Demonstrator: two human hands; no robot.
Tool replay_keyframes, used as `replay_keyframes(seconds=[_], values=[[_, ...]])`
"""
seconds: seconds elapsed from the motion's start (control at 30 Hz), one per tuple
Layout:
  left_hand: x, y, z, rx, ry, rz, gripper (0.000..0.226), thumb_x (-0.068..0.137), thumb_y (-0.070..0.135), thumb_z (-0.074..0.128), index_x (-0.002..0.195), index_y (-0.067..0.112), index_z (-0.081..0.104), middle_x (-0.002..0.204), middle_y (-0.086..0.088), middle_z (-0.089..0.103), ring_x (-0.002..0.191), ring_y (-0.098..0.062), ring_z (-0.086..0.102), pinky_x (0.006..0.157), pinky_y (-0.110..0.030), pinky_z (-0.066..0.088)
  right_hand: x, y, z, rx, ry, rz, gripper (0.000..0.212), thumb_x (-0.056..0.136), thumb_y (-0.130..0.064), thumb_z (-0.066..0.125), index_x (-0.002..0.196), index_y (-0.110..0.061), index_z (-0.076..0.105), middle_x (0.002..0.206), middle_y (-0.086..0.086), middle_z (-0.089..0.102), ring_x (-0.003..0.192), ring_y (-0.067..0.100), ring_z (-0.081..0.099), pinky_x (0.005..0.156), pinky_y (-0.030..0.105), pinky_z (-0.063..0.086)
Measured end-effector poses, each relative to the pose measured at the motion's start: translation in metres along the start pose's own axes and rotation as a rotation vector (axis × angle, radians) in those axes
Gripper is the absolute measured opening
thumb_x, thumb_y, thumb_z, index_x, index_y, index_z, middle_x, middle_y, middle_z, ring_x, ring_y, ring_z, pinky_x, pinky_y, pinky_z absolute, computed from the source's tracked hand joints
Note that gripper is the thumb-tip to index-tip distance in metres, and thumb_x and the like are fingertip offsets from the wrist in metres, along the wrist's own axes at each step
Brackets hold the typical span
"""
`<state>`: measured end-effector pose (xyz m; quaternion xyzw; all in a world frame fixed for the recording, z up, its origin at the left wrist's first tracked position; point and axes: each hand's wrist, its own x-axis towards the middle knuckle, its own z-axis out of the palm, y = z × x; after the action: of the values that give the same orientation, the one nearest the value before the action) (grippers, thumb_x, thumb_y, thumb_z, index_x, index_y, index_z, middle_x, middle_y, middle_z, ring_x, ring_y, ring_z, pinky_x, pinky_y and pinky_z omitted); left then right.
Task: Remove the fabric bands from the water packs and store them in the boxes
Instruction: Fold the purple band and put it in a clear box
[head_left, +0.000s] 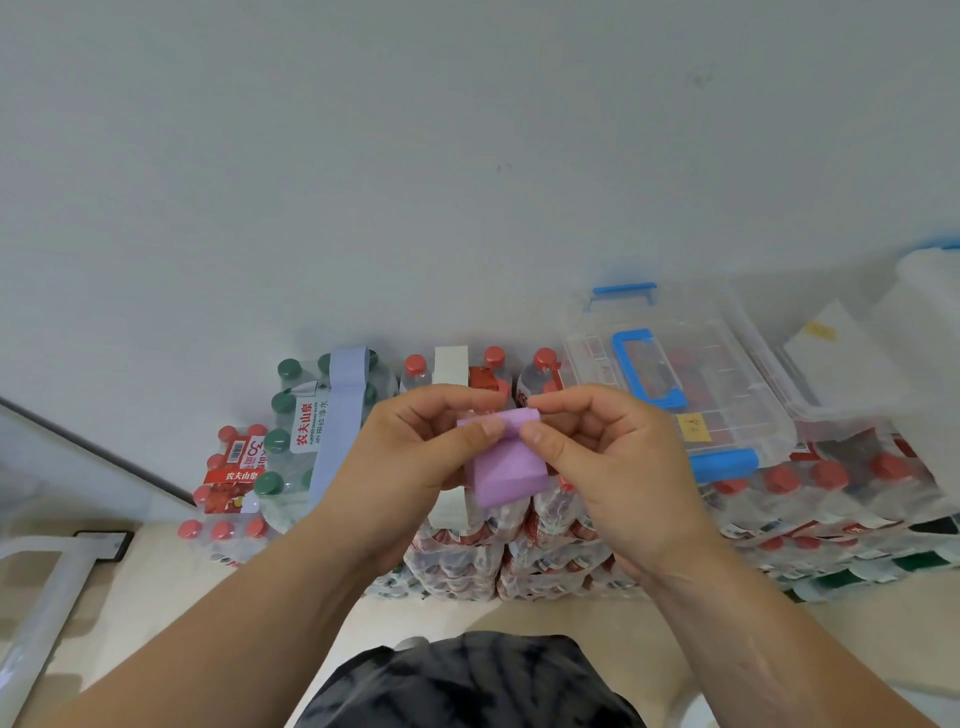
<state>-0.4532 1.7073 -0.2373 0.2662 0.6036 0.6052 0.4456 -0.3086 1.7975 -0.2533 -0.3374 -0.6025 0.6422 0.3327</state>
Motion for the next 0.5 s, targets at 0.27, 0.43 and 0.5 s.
replay_keyframes(seconds=[0.27, 0.43, 0.5], values=[[0.006, -0.001, -0.022, -0.061, -0.032, -0.041, 0.016, 0.068, 0.016, 0.075, 0.083, 0.019, 0.079, 0.087, -0.010, 0.076, 0.078, -0.019, 0.071, 0.061, -0.025, 0.054, -0.005, -0.002, 0.020, -0.094, 0.057, -0.013, 0.012, 0.079, -0.025, 0.079, 0.084, -0.020, 0.069, 0.077, -0.001, 0.075, 0.074, 0.012, 0.073, 0.064, 0.025, 0.059], [0.014, 0.000, -0.044, -0.148, -0.095, -0.080, 0.012, 0.067, 0.005, 0.074, 0.074, 0.015, 0.076, 0.080, -0.010, 0.073, 0.072, -0.019, 0.068, 0.059, -0.026, 0.054, -0.004, -0.004, 0.045, -0.142, 0.114, -0.028, 0.009, 0.082, -0.015, 0.080, 0.084, -0.022, 0.074, 0.082, -0.003, 0.076, 0.076, 0.012, 0.073, 0.066, 0.024, 0.060], [0.019, 0.002, -0.053, -0.222, -0.109, -0.095, 0.012, 0.064, 0.003, 0.073, 0.071, 0.013, 0.074, 0.077, -0.009, 0.072, 0.069, -0.018, 0.068, 0.057, -0.025, 0.055, -0.002, -0.005, 0.057, -0.108, 0.110, 0.012, 0.017, 0.078, -0.017, 0.082, 0.091, -0.022, 0.072, 0.083, 0.004, 0.077, 0.079, 0.019, 0.075, 0.070, 0.031, 0.063]])
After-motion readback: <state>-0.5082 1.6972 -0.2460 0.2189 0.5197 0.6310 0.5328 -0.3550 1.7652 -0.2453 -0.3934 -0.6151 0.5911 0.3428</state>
